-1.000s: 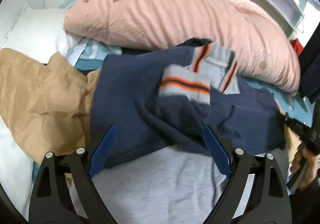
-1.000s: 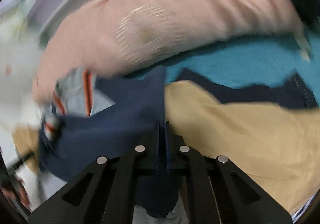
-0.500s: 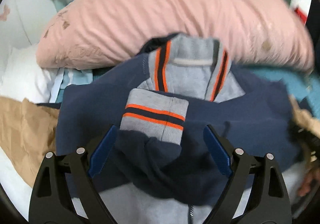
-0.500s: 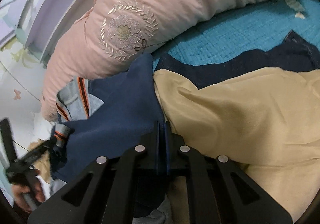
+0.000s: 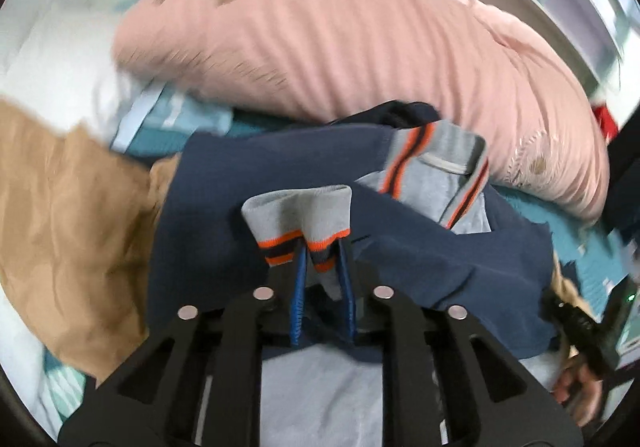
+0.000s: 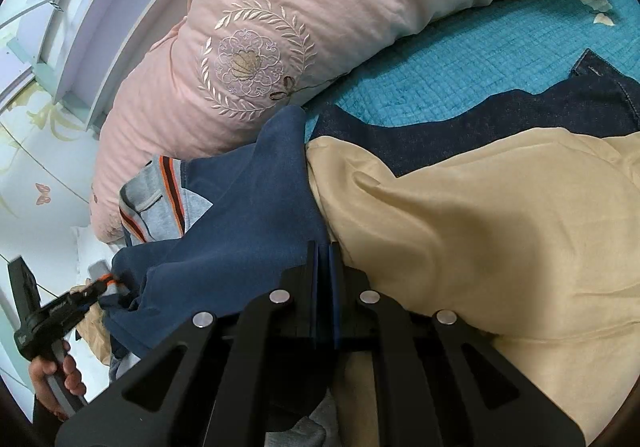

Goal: Fold large clothes

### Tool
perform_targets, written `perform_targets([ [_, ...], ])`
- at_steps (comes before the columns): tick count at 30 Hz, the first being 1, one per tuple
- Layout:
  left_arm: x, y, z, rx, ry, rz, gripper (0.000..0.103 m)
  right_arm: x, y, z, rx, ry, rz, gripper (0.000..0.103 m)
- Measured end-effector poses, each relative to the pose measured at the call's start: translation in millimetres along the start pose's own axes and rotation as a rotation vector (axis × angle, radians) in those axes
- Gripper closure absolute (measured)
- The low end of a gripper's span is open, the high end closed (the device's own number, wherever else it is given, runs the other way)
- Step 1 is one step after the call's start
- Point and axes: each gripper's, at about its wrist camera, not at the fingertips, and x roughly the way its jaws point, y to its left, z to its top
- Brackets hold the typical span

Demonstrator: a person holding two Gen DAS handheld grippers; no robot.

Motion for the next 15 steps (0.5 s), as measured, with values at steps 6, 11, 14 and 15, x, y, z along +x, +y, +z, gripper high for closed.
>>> perform_targets([
  [6, 3, 50, -32, -0.187, 0.075, -0.008, 0.052, 0, 0, 0, -0.002, 0.003, -0.009, 0.098],
  [11, -7, 76, -42, -0.334, 0.092, -0.137, 0.027, 0, 0, -1, 0.003, 0.005, -0.011, 0.098],
  [14, 5, 67, -35, -0.283, 0.145, -0.109, 0.021, 0, 0, -1, 0.006, 0.005, -0.01, 0.098],
  [15, 11, 63, -31, -0.258, 0.165, -0.098, 0.021, 0, 0, -1, 0.006, 0.006, -0.009, 0.098],
])
